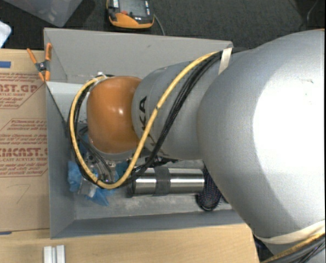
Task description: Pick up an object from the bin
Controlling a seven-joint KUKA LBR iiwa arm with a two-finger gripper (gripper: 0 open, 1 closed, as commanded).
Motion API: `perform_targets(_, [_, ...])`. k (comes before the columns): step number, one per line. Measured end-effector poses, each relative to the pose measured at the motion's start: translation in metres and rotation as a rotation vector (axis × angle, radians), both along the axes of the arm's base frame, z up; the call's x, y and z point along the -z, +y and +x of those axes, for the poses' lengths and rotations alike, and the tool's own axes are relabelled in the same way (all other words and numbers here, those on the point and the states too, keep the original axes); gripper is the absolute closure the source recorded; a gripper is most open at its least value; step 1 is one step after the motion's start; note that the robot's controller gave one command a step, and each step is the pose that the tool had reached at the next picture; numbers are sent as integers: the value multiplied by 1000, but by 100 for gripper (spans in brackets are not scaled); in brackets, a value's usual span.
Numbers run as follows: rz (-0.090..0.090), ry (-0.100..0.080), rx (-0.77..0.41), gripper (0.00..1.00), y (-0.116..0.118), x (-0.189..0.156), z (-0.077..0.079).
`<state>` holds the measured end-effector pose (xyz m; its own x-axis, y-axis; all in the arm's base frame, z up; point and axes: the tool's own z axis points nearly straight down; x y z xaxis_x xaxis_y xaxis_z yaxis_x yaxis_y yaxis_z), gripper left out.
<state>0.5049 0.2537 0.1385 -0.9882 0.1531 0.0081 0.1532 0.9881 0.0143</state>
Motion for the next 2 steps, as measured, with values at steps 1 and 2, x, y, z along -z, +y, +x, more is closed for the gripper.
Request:
perform_targets(1, [-5,13,0,100,-2,-2,-4])
perform_targets(2, [-1,4,-1,100,0,1,-1])
